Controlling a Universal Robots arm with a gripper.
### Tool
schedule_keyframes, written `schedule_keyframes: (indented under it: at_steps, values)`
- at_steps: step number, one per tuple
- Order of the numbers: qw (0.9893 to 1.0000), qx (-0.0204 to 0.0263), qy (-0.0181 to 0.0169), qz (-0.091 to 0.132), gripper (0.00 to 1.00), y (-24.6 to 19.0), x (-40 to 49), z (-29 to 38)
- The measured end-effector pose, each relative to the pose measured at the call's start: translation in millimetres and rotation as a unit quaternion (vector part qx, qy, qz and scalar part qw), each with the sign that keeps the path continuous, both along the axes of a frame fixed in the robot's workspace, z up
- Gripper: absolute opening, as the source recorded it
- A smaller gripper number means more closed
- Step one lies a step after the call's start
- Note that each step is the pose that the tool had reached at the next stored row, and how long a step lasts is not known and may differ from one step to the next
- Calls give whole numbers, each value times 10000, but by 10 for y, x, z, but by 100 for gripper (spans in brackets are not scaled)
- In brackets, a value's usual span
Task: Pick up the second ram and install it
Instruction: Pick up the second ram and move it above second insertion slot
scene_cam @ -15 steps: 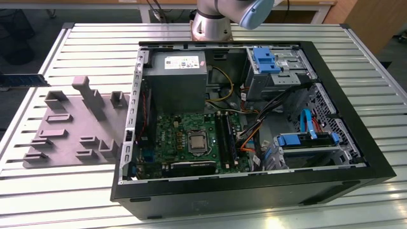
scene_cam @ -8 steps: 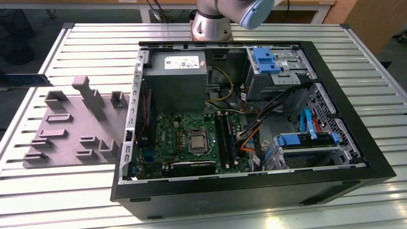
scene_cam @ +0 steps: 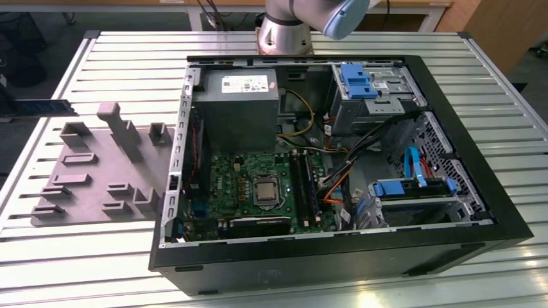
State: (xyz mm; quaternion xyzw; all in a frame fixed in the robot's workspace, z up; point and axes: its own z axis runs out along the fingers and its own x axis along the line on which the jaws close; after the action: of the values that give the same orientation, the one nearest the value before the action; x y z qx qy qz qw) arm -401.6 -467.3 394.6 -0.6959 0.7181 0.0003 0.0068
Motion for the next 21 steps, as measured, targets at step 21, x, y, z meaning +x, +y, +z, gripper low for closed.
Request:
schedule_keyframes:
  at_steps: [21]
  values:
    - [10000, 0, -1, 0, 14, 0, 218, 0]
